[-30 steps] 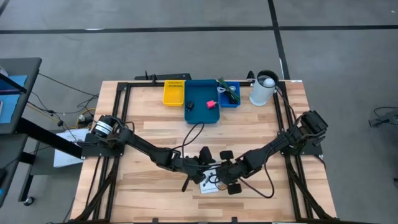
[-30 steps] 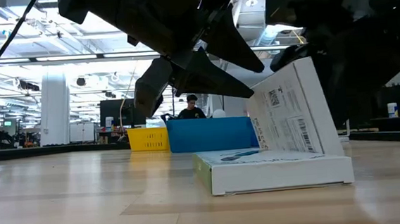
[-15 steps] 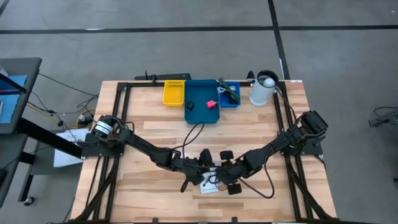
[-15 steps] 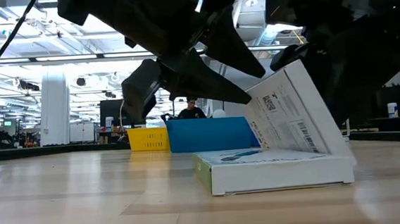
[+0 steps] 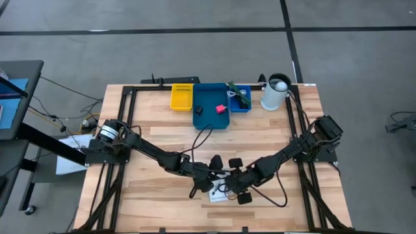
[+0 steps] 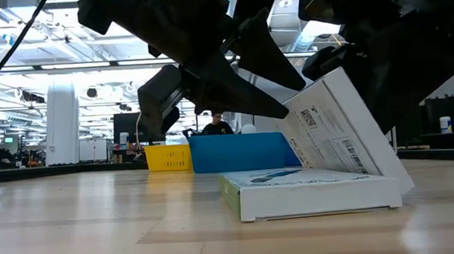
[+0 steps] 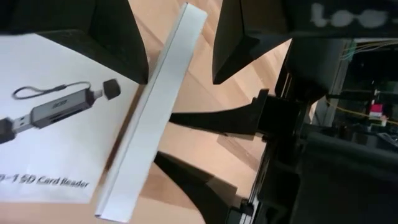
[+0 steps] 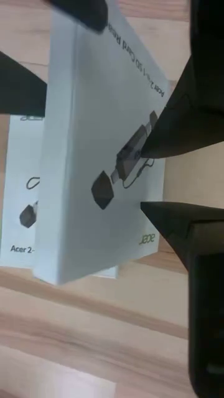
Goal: Pick and place items into bin
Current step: Put the right card reader box into the yellow basket
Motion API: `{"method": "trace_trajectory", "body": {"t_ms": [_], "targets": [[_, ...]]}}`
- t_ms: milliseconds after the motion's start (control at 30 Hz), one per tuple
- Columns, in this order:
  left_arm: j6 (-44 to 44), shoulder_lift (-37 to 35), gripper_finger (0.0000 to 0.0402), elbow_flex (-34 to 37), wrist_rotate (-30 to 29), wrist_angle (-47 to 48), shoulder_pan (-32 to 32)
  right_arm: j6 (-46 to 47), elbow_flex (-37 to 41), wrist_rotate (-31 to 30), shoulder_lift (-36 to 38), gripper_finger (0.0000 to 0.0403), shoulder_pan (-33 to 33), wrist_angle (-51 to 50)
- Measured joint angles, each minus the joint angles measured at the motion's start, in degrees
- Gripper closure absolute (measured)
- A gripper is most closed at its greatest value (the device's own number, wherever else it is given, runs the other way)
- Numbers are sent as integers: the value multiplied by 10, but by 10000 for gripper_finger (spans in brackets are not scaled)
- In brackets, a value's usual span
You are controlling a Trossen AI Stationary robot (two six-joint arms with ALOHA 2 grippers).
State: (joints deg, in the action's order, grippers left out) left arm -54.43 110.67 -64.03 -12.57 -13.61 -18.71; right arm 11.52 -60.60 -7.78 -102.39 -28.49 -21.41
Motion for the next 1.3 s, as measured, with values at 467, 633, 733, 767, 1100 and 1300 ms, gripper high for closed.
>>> {"method": "trace_trajectory", "body": {"t_ms": [467,633,733,767,1100,1300], "targets": [[-11,63,288,-17,14,-41,1,0,1,2,0,285,-1,-5],[-26,94,304,-46,-23,-28,-1,0,1,1,0,285,-1,-13],[-31,94,319,-55,-45,-12,-7,0,1,0,0,285,-1,-13],[-32,93,325,-58,-57,-6,-10,0,1,-1,0,285,-1,-13],[-37,46,364,-64,-184,123,-33,1,0,-24,1,285,2,-15],[22,-3,364,-64,-289,234,-38,0,-1,-36,1,285,1,-16]]}}
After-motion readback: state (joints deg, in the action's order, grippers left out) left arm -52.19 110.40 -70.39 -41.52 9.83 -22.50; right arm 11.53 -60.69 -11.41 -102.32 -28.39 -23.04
